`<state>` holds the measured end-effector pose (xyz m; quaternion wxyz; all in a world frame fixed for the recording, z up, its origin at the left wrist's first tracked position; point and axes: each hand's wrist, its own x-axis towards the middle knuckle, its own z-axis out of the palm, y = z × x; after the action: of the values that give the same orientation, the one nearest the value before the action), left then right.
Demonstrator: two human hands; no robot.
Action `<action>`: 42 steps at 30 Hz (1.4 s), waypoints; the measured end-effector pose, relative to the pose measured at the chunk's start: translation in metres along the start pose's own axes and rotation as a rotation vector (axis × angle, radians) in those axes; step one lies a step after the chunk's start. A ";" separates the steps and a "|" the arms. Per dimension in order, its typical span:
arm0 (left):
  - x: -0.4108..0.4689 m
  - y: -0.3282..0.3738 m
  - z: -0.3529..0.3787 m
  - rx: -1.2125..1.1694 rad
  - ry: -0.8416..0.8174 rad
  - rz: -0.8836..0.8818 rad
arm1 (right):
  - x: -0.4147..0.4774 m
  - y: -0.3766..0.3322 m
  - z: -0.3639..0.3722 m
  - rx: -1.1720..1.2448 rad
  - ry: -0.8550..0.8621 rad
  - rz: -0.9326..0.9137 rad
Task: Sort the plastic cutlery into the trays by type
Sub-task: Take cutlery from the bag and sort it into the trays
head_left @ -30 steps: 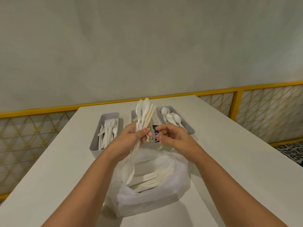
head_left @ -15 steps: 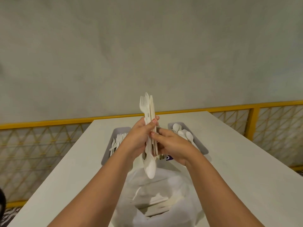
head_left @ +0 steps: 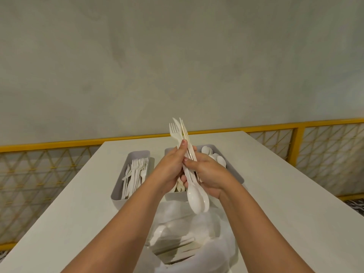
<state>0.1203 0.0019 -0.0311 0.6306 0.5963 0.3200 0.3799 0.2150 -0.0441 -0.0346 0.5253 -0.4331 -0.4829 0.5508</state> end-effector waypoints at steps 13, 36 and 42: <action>-0.001 0.010 -0.012 0.300 0.042 0.030 | -0.002 -0.001 -0.005 0.006 0.113 -0.024; -0.032 -0.024 -0.007 0.372 -0.124 -0.197 | 0.014 0.009 -0.019 0.216 0.435 -0.083; -0.029 -0.024 -0.012 0.144 -0.082 -0.294 | 0.016 0.013 -0.017 0.213 0.480 -0.094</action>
<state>0.0978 -0.0166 -0.0573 0.6478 0.6016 0.4040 0.2349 0.2282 -0.0270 -0.0494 0.6923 -0.4709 -0.3033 0.4550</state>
